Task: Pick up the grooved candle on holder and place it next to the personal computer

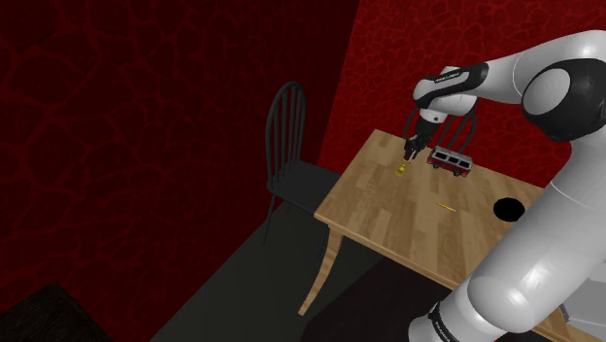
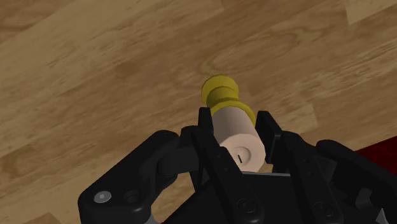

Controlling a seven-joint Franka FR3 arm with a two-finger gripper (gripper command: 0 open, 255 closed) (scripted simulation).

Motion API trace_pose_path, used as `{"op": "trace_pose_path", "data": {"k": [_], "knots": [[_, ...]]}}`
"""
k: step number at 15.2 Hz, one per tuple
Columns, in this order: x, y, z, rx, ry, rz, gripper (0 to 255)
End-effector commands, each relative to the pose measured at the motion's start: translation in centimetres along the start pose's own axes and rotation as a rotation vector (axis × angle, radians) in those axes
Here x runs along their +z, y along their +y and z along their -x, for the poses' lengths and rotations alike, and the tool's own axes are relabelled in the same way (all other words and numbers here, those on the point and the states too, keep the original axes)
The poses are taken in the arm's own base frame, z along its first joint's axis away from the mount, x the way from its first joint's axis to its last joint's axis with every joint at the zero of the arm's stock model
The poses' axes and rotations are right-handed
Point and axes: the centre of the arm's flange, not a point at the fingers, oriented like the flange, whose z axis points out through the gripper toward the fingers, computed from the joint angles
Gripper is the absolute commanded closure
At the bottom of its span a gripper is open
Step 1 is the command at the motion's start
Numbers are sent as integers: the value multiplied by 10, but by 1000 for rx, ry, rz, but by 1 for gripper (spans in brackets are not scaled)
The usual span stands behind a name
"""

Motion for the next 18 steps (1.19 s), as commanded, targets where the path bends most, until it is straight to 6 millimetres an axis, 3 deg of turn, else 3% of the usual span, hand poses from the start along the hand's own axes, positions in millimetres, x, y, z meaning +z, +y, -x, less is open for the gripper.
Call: {"op": "trace_pose_path", "data": {"k": [1,18], "knots": [[-10,0,1,0,0,0,255],[-100,-1,-1,0,0,0,255]]}}
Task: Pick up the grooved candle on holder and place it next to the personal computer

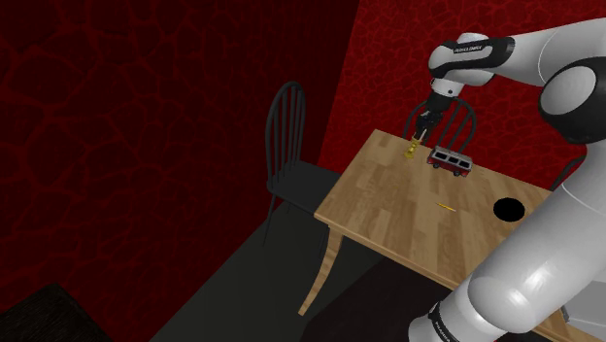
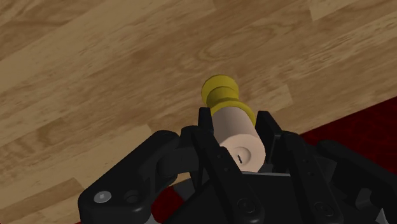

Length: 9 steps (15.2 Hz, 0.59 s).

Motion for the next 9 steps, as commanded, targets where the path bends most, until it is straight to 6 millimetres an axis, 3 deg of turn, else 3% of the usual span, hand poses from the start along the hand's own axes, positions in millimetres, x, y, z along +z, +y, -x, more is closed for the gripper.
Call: {"op": "trace_pose_path", "data": {"k": [1,8,9], "knots": [[-11,0,0,0,0,0,255],[-45,0,0,0,0,0,255],[-46,2,13,0,0,0,255]]}}
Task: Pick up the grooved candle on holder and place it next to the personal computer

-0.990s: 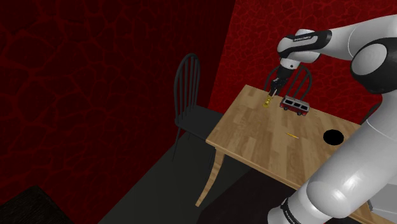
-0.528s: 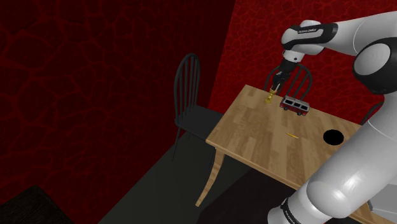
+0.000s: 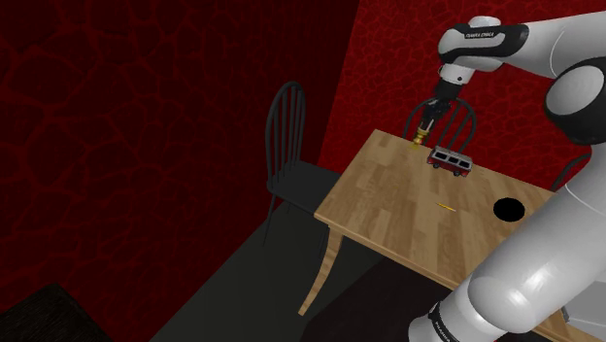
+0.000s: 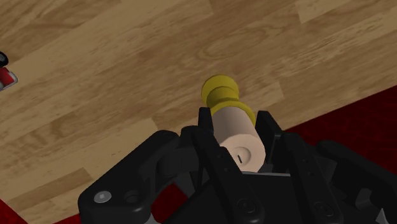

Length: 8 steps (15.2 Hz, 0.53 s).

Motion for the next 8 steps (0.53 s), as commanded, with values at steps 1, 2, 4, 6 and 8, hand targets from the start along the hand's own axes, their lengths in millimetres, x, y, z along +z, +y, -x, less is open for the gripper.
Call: {"op": "trace_pose_path", "data": {"k": [1,2,4,6,8], "knots": [[-3,3,20,0,0,0,255],[-3,5,33,0,0,0,255],[-4,9,59,0,0,0,255],[-5,13,85,0,0,0,255],[-5,17,111,0,0,0,255]]}}
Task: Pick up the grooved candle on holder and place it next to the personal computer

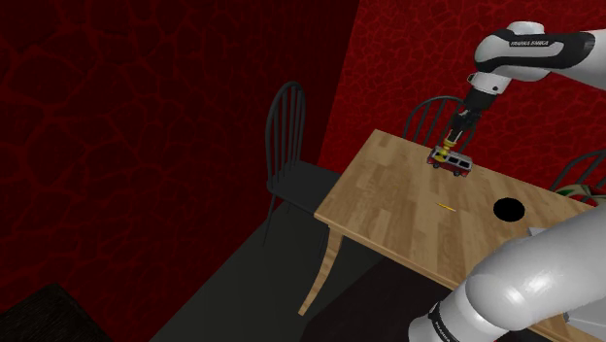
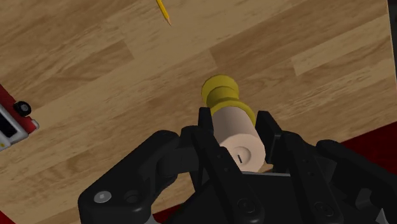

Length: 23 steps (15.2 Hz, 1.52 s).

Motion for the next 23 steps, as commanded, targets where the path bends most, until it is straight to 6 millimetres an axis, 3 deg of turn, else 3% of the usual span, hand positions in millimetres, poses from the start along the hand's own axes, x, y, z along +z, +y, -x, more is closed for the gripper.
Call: {"op": "trace_pose_path", "data": {"k": [1,23], "knots": [[0,1,26,-1,0,1,255],[-7,45,313,-1,0,1,255]]}}
